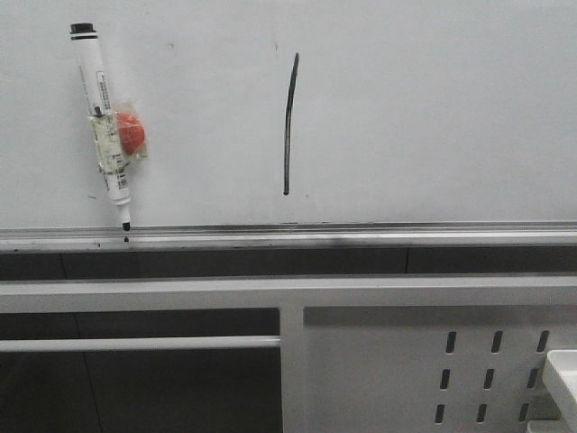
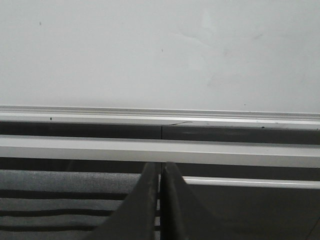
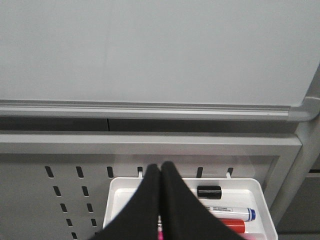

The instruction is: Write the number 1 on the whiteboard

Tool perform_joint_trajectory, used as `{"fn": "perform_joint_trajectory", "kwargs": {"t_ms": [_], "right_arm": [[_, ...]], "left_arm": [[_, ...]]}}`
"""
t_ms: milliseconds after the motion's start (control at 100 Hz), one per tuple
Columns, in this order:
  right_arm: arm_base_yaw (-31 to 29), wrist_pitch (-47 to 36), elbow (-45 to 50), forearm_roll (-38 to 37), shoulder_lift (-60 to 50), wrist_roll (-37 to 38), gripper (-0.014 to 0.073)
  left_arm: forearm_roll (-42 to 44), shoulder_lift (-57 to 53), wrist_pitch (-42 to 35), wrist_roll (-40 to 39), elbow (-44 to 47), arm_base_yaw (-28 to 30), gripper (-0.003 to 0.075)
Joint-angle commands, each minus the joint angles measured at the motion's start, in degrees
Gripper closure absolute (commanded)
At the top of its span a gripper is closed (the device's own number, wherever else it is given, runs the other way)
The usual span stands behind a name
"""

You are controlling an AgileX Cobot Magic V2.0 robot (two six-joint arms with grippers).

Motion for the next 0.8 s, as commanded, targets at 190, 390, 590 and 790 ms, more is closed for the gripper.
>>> {"fn": "perform_joint_trajectory", "kwargs": {"t_ms": [190, 390, 590, 790], "right_arm": [[-2.04, -0.89, 0.72, 0.00, -1.14, -0.41, 0.0663], [-2.04, -0.77, 0.72, 0.00, -1.14, -0.41, 0.0663], [-2.04, -0.77, 0.72, 0.00, -1.14, -0.41, 0.0663], [-2.04, -0.77, 0.72, 0.00, -1.14, -0.41, 0.0663]], "left_arm": [[0.01, -1.32, -3.08, -0.16, 1.92, -0.35, 0.0740], [0.01, -1.32, -3.08, -0.16, 1.92, -0.35, 0.0740], [0.01, -1.32, -3.08, -0.16, 1.92, -0.35, 0.0740], [0.01, -1.32, -3.08, -0.16, 1.92, -0.35, 0.0740]]}}
